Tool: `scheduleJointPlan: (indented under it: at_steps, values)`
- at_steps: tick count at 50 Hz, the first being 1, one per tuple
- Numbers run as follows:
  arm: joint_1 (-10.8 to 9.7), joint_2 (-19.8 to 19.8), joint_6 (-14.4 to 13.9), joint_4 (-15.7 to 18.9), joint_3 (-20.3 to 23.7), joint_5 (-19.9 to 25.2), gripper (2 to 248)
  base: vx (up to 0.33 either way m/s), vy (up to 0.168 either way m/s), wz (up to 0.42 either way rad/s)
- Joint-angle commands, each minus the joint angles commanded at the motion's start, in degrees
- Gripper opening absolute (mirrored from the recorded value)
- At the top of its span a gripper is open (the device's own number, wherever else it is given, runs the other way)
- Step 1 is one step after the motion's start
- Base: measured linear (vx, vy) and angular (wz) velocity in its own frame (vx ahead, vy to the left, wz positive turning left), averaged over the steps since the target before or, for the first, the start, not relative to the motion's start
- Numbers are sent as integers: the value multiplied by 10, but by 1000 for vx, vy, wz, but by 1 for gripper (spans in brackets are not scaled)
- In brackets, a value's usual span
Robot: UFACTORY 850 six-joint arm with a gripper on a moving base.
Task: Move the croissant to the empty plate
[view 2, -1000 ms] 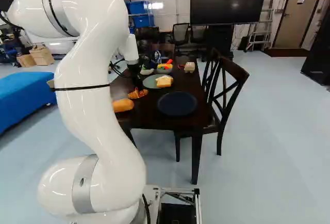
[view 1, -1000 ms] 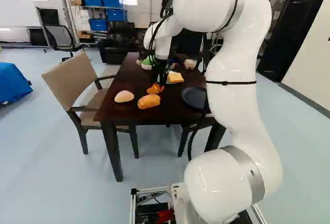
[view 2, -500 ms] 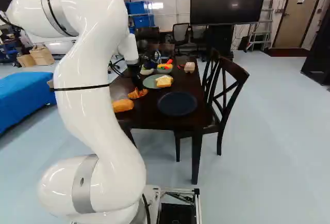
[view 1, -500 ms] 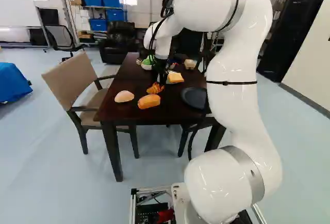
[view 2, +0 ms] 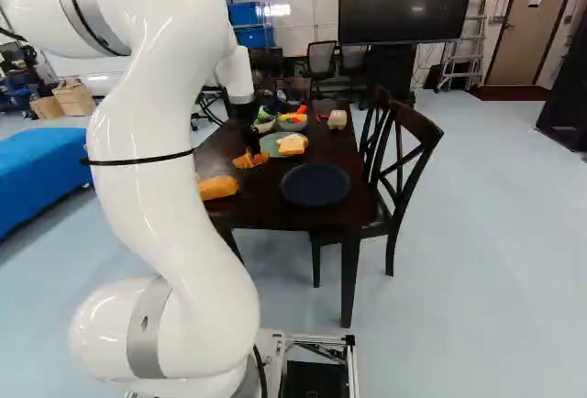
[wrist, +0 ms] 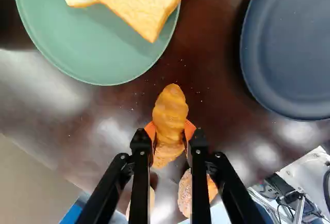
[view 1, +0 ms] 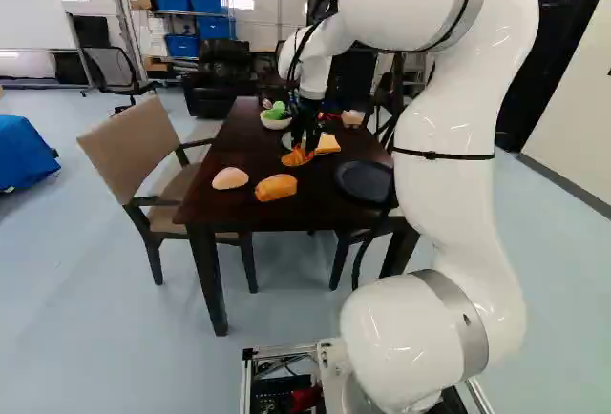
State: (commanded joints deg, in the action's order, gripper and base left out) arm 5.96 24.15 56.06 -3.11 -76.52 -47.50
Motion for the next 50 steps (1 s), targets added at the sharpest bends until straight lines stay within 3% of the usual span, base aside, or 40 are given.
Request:
scheduleJointPlan:
  at_steps: [26, 50]
  values:
    - [-55, -42, 0, 0, 4, -56, 81, 0, 0, 0]
    - [-105, -31, 0, 0, -10, -58, 81, 0, 0, 0]
